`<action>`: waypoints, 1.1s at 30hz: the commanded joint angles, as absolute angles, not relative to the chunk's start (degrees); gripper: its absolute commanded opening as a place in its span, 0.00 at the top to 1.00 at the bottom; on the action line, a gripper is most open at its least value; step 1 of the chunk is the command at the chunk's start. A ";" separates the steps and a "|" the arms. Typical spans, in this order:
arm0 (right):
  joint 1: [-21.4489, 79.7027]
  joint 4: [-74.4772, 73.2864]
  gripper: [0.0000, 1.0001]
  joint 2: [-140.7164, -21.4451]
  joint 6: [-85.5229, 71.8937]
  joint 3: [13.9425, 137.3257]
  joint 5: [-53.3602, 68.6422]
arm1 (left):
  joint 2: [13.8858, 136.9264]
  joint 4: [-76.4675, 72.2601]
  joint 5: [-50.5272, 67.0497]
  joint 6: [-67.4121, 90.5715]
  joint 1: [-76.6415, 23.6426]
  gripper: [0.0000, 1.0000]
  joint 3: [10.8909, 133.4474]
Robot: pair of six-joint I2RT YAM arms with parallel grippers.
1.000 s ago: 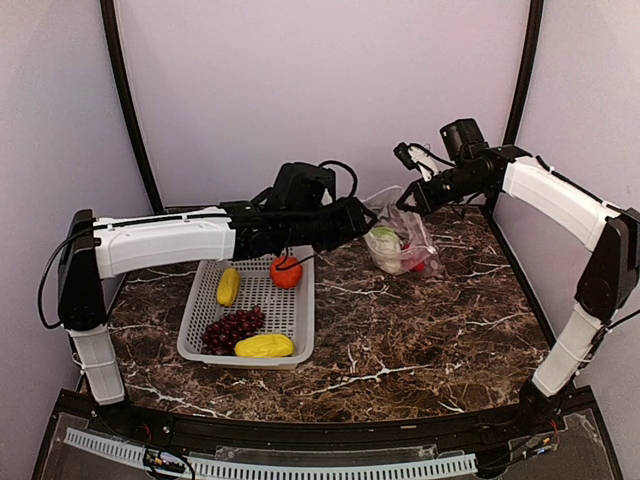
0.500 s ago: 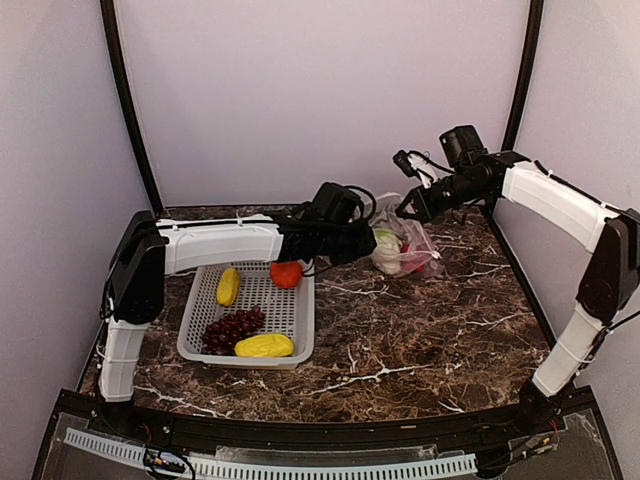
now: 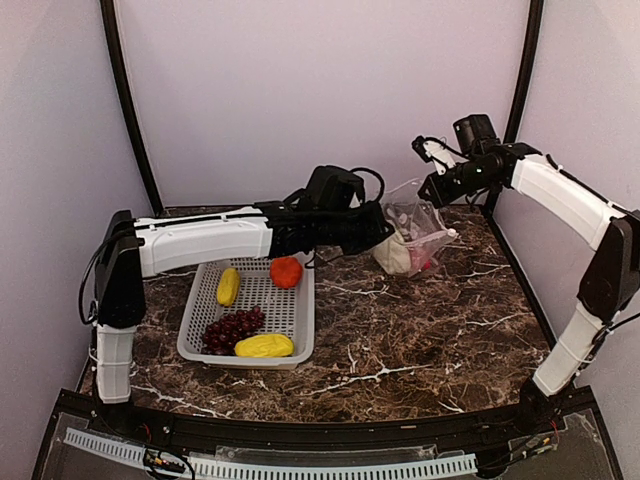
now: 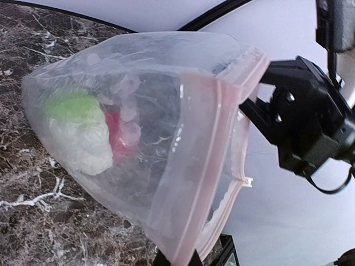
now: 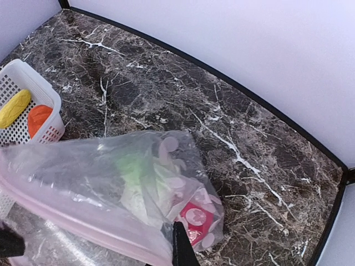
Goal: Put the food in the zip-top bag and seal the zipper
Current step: Adjust the zipper food storage bag at the center of the board.
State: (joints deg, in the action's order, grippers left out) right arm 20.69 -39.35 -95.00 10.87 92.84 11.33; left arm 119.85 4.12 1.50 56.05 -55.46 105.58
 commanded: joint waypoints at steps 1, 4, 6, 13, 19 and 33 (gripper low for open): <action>20.14 -40.07 1.00 -94.84 12.81 97.35 8.54 | 115.74 -1.60 3.17 56.68 -56.04 0.99 100.56; 19.29 -41.46 1.00 -96.36 14.56 102.95 5.66 | 115.97 -6.16 6.07 53.85 -55.95 0.82 99.42; 18.60 -42.09 1.00 -98.32 16.14 108.96 2.84 | 115.84 -7.91 8.32 49.30 -55.84 0.63 100.60; 15.11 -42.28 1.00 -104.11 19.72 121.37 -6.37 | 107.94 2.08 1.77 29.74 -55.62 0.36 98.90; 15.42 -42.69 1.00 -98.37 17.13 111.70 4.10 | 97.31 11.25 -11.35 21.84 -54.78 0.28 87.15; 22.50 -41.05 1.00 -90.53 17.06 84.88 24.18 | 85.38 38.52 -15.47 21.07 -53.76 0.28 72.55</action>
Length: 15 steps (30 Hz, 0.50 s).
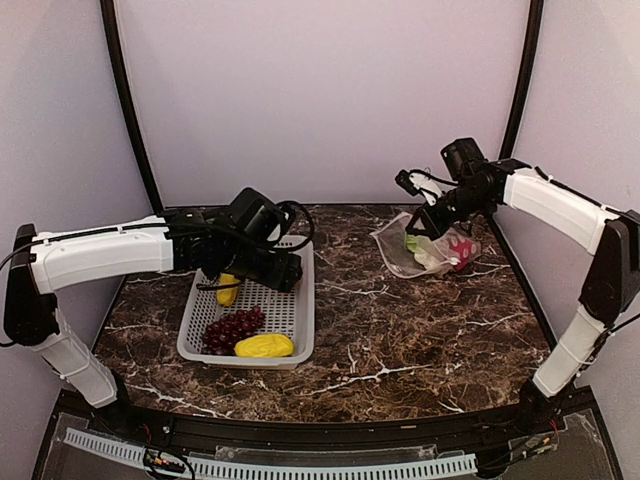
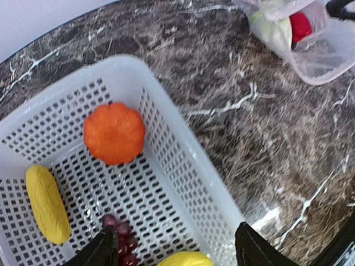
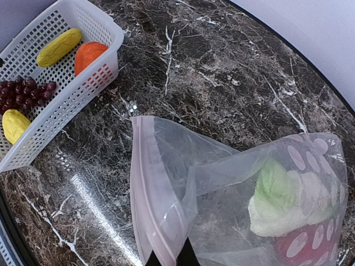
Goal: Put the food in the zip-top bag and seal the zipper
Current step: Adjust the zipper food storage bag at the center of the board, then pick up the fake fruit from the bin.
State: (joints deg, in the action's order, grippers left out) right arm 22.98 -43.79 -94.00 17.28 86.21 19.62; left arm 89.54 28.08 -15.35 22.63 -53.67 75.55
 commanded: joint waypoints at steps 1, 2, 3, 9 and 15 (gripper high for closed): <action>22.54 -40.86 1.00 -90.22 17.13 84.32 24.66 | 85.01 39.80 -14.98 20.60 -53.67 0.28 72.05; 22.51 -40.60 1.00 -89.80 17.29 83.58 25.39 | 84.58 40.55 -14.66 19.70 -53.55 0.28 71.30; 22.52 -40.31 1.00 -89.30 17.62 82.65 26.46 | 84.52 42.53 -14.10 19.07 -53.20 0.28 71.07; 22.51 -37.84 1.00 -84.76 19.29 76.16 33.67 | 84.95 51.16 -14.71 18.17 -52.29 0.27 71.15; 22.13 -34.70 1.00 -79.04 19.51 70.53 35.06 | 83.31 53.73 -14.73 18.33 -51.70 0.27 68.72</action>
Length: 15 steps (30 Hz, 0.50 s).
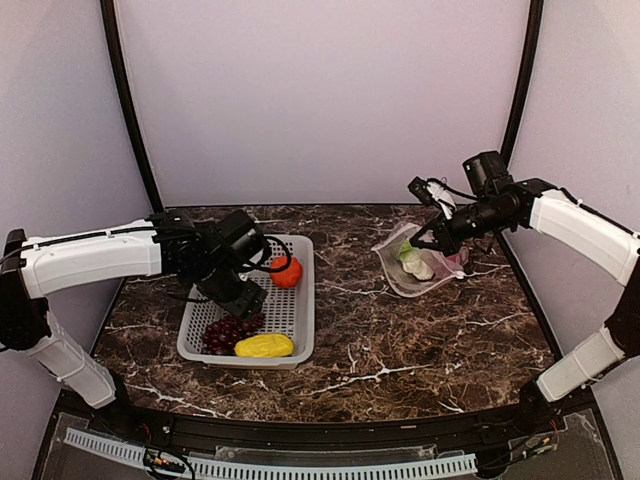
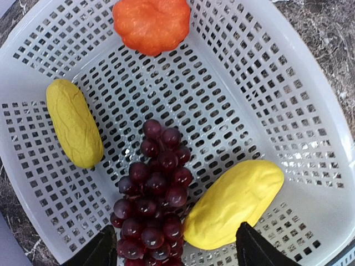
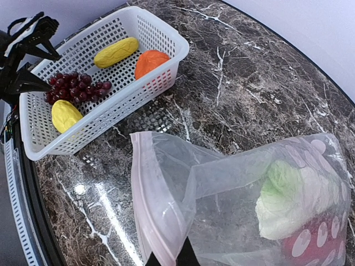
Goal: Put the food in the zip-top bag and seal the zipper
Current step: Pick up the fake fruit from the bin.
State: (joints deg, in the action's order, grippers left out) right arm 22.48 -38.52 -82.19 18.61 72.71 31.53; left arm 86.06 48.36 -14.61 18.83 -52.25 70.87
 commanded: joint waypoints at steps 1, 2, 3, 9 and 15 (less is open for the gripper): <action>22.10 -34.37 1.00 -78.31 19.29 69.97 35.24 | 83.27 54.52 -14.18 18.44 -51.38 0.27 68.46; 22.04 -34.12 1.00 -77.68 19.15 69.41 35.77 | 83.24 55.08 -13.95 18.85 -51.22 0.27 68.05; 22.06 -33.95 1.00 -77.10 19.08 68.97 36.50 | 83.28 56.00 -13.57 19.00 -50.93 0.27 67.82; 22.05 -34.00 1.00 -75.95 18.72 68.38 37.52 | 83.95 56.71 -12.61 19.81 -49.44 0.27 64.86; 22.00 -34.24 1.00 -75.71 18.59 68.31 38.32 | 86.63 56.02 -13.51 17.75 -47.85 0.28 63.27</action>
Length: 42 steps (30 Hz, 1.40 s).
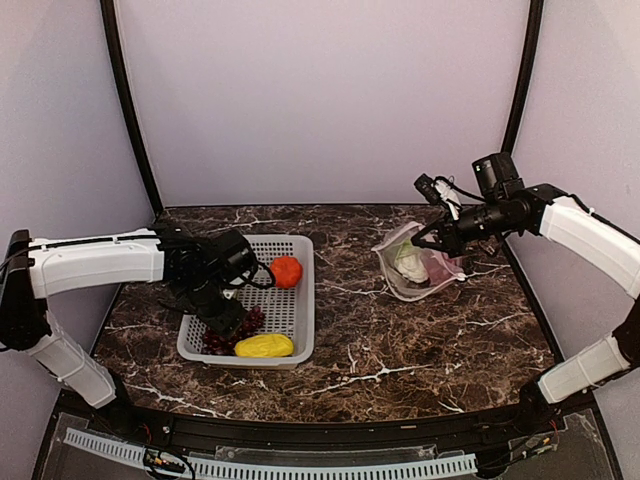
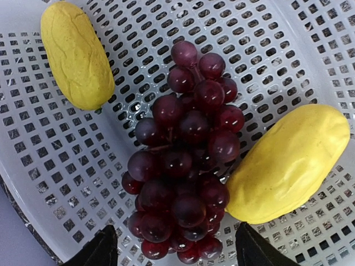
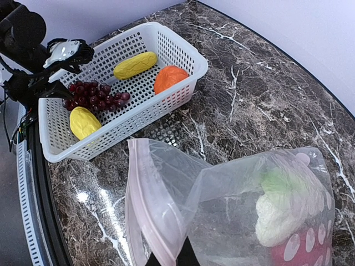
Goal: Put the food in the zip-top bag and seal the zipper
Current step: Pick up the fake fruit from the bin.
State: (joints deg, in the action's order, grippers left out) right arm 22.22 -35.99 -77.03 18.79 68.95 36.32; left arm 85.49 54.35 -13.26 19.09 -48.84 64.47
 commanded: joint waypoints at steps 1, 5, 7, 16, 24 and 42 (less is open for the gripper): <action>22.04 -34.25 1.00 -75.72 18.59 68.29 38.28 | 87.29 56.08 -13.70 17.44 -47.65 0.29 63.23; 22.06 -34.30 1.00 -75.69 18.62 67.99 38.24 | 88.67 55.79 -14.15 15.78 -46.79 0.34 62.92; 21.99 -34.28 1.00 -75.83 18.80 67.81 38.17 | 89.15 55.09 -14.23 15.28 -46.43 0.34 62.49; 22.01 -34.61 1.00 -76.66 18.90 68.03 38.16 | 93.68 52.88 -13.79 14.12 -45.97 0.36 61.50; 21.99 -34.74 1.00 -77.26 19.17 68.04 37.90 | 96.83 51.01 -12.10 13.05 -45.97 0.47 61.55; 22.05 -35.60 1.00 -78.84 19.42 69.28 37.20 | 89.12 59.56 -12.04 12.93 -45.97 0.91 71.07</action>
